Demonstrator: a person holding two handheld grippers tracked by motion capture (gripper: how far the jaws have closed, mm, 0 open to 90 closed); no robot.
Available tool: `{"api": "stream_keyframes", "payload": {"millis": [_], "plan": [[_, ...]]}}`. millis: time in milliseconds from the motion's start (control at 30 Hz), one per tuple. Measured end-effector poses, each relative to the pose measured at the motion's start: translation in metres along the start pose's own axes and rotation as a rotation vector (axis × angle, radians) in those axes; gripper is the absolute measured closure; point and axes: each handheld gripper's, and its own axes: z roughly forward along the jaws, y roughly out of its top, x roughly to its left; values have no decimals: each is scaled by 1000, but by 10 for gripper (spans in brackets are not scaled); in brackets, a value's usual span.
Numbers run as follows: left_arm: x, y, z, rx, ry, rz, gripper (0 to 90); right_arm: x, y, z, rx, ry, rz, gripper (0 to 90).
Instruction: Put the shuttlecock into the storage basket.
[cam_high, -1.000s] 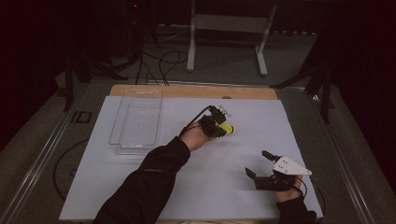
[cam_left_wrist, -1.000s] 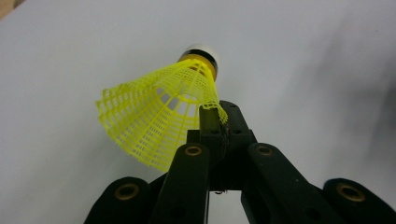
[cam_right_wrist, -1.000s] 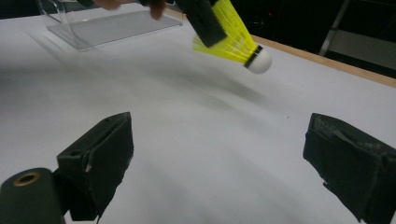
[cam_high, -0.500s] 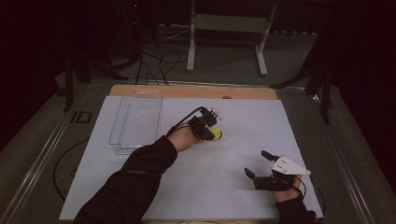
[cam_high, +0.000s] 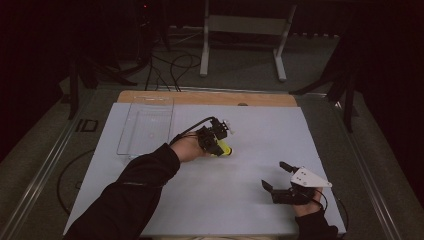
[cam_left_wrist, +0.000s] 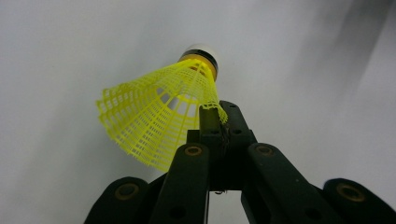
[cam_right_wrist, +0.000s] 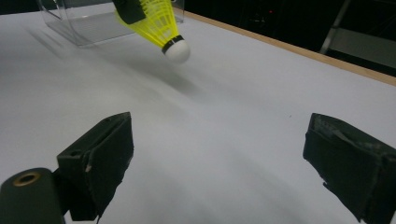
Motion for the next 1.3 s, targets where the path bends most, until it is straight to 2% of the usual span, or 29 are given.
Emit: {"api": "stream_keyframes", "payload": {"millis": [33,167,200,233,333,433,467,767,833,867,933,1067,1300], "plan": [[-1,-2,-1,8,-10,24,900,0,0,0,-2,-1,0,86],[-3,-11,-7,0,-23,60,900,0,0,0,-4,-2,-6,86],[-3,-12,-8,-1,-28,57,900,0,0,-1,-4,-3,-5,86],[-3,-15,-10,7,-33,80,900,0,0,-1,-3,-3,-3,86],[-3,-18,-13,1,-51,80,900,0,0,-1,-3,-4,-6,86],[-3,-24,-16,6,-55,105,900,1,1,-1,-3,-3,-4,86],[-1,-25,-17,7,-61,95,900,1,1,-1,-3,-3,-4,86],[4,-33,-32,-11,-25,113,900,0,1,-1,-2,-3,-7,86],[7,-35,-38,-23,-6,95,900,0,1,-1,-2,-4,-6,86],[8,-36,-41,-22,-3,102,900,0,1,-1,-1,-4,-5,86],[11,-37,-46,-31,16,73,900,1,1,0,-1,-3,-5,86],[17,-42,-55,-40,34,53,900,1,1,-1,-1,-4,-5,86],[31,-50,-66,-55,70,-9,900,1,1,0,-1,-2,-4,86]]}}
